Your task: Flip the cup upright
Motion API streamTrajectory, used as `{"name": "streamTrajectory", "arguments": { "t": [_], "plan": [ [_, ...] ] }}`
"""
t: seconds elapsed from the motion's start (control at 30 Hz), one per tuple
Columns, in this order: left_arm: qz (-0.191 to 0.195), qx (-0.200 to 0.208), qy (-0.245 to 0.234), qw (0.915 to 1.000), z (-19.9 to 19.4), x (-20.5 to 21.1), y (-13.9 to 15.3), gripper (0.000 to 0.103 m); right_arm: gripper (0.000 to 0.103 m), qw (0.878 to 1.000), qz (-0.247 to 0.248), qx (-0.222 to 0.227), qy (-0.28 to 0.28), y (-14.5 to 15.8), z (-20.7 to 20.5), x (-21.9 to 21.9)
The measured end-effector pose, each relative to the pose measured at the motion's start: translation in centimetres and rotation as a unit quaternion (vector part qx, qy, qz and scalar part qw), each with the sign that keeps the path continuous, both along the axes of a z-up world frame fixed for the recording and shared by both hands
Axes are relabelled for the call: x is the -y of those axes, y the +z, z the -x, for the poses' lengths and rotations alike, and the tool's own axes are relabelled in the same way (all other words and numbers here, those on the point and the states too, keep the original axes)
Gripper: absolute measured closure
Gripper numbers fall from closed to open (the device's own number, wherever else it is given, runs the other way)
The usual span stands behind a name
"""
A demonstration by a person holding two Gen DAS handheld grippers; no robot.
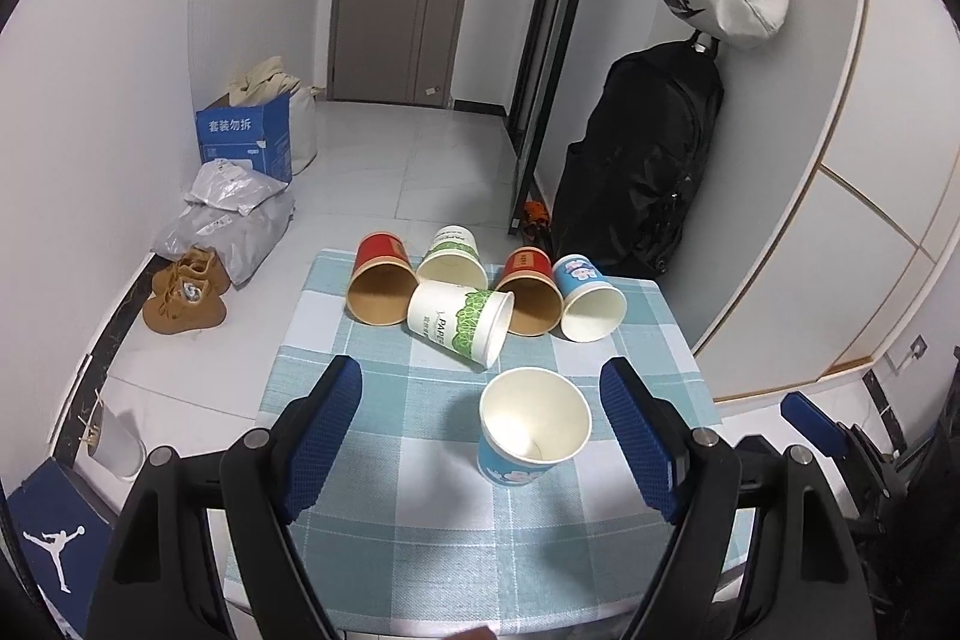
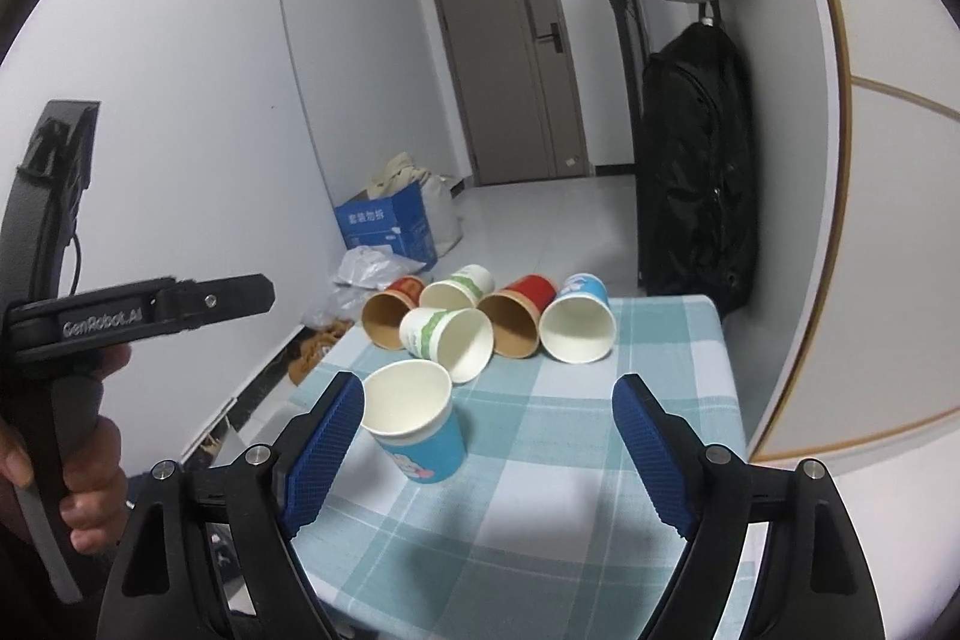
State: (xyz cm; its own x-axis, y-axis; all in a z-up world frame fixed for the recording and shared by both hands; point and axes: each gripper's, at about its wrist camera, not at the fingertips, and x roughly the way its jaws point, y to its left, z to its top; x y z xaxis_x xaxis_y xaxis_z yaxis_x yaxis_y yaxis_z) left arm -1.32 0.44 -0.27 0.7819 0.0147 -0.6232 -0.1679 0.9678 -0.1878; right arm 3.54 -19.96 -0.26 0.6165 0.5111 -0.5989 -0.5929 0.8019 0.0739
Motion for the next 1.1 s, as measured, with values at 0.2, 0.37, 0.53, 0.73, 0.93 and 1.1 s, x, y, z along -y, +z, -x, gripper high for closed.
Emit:
{"name": "streamTrajectory", "arguments": {
  "t": [0.2, 0.37, 0.53, 0.73, 0.93, 1.1],
  "plan": [
    [-0.006, -0.002, -0.006, 1.0, 0.01, 0.65, -0.16, 0.025, 0.016, 1.0, -0.002, 0.0, -0.007, -0.01, 0.05, 0.19],
    [-0.004, -0.007, -0.003, 1.0, -0.07, 0.67, -0.37, 0.025, 0.016, 1.0, -0.003, 0.0, -0.004, -0.22, 0.13, 0.16],
    [-0.001, -0.01, -0.001, 1.0, -0.16, 0.64, -0.46, 0.025, 0.016, 1.0, -0.006, 0.0, -0.006, -0.24, 0.2, 0.25],
    [-0.002, -0.01, 0.0, 0.9999, -0.14, 0.68, -0.46, 0.025, 0.016, 1.0, -0.005, -0.004, -0.005, -0.39, 0.27, 0.31],
    [0.002, -0.013, -0.001, 0.9999, -0.16, 0.7, -0.59, 0.025, 0.016, 1.0, -0.007, -0.003, -0.005, -0.35, 0.21, 0.34],
    [0.002, -0.013, -0.002, 0.9999, -0.16, 0.69, -0.7, 0.025, 0.016, 1.0, -0.011, -0.012, -0.008, -0.38, 0.19, 0.45]
  ]
}}
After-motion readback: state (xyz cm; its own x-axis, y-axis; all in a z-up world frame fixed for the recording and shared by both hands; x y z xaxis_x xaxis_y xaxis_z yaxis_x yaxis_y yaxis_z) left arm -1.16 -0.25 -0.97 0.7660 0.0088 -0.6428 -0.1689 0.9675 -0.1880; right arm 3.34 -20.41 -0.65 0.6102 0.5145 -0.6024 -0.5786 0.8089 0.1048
